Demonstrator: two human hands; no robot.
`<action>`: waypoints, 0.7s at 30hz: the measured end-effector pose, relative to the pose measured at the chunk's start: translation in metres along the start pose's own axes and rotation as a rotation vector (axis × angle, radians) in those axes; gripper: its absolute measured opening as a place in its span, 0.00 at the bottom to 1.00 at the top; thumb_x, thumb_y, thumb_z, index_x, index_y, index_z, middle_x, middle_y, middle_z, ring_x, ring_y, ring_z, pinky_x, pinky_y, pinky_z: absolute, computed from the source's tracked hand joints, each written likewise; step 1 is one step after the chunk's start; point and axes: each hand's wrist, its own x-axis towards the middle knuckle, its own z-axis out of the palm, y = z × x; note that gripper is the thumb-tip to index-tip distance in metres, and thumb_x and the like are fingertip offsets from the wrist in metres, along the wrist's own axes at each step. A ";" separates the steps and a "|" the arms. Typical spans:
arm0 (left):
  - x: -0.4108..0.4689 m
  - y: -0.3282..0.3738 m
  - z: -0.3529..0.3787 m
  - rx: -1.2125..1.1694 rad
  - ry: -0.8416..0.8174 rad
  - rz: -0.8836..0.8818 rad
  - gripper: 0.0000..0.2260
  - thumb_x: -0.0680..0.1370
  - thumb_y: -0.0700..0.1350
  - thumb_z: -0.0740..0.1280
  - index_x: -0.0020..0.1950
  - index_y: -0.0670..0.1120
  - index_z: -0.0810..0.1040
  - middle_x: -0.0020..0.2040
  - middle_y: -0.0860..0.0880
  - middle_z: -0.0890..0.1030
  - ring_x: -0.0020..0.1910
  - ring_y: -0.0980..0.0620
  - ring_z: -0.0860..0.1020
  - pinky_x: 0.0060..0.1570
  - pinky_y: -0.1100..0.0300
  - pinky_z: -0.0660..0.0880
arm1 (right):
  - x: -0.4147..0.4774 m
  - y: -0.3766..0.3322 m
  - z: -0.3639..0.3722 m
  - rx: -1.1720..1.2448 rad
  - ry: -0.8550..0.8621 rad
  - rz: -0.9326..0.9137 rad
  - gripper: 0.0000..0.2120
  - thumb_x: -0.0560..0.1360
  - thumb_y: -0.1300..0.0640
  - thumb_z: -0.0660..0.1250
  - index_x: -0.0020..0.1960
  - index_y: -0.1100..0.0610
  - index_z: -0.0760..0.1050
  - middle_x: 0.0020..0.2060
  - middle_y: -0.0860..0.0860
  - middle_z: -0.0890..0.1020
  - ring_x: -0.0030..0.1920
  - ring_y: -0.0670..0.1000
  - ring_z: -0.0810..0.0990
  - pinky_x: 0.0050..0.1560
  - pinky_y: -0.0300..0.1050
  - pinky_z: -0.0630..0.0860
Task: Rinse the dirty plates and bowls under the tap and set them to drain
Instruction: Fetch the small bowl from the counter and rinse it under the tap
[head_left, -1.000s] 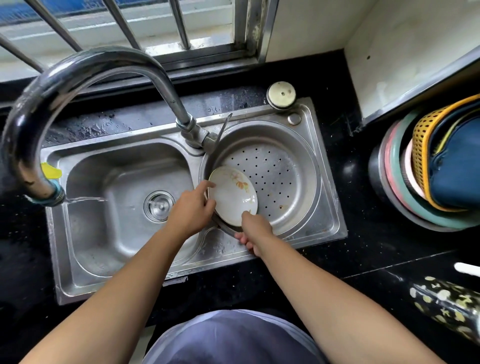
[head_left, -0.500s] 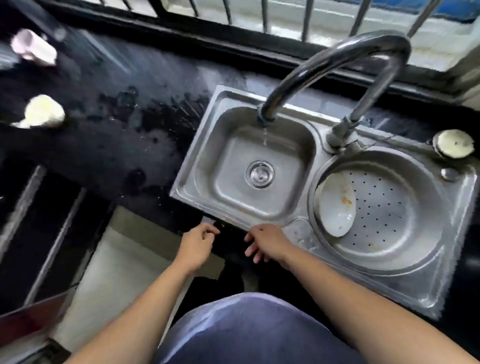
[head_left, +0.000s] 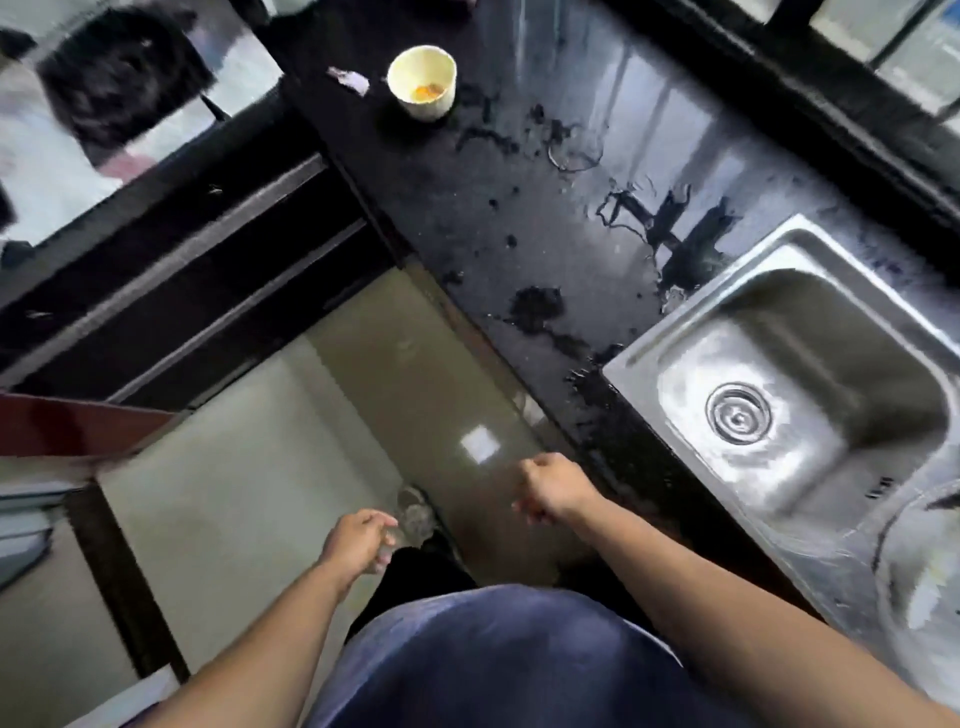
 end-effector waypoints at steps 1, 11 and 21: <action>0.012 0.003 -0.022 -0.007 -0.027 -0.009 0.10 0.83 0.37 0.61 0.48 0.41 0.82 0.34 0.44 0.79 0.24 0.49 0.73 0.26 0.63 0.67 | 0.007 -0.018 0.017 0.002 0.039 0.008 0.19 0.82 0.56 0.57 0.35 0.57 0.77 0.26 0.52 0.83 0.18 0.48 0.75 0.19 0.34 0.66; 0.103 0.104 -0.200 -0.025 -0.121 0.077 0.09 0.82 0.38 0.60 0.49 0.42 0.81 0.37 0.46 0.82 0.31 0.51 0.76 0.31 0.61 0.69 | 0.062 -0.195 0.099 0.107 0.155 0.027 0.14 0.76 0.56 0.61 0.34 0.58 0.78 0.28 0.54 0.82 0.27 0.55 0.79 0.27 0.41 0.74; 0.177 0.338 -0.258 -0.027 -0.113 0.338 0.14 0.86 0.42 0.57 0.52 0.43 0.82 0.44 0.46 0.86 0.36 0.51 0.80 0.39 0.58 0.71 | 0.180 -0.358 -0.001 0.159 0.330 -0.083 0.11 0.78 0.52 0.62 0.42 0.56 0.77 0.38 0.57 0.86 0.36 0.54 0.84 0.43 0.55 0.82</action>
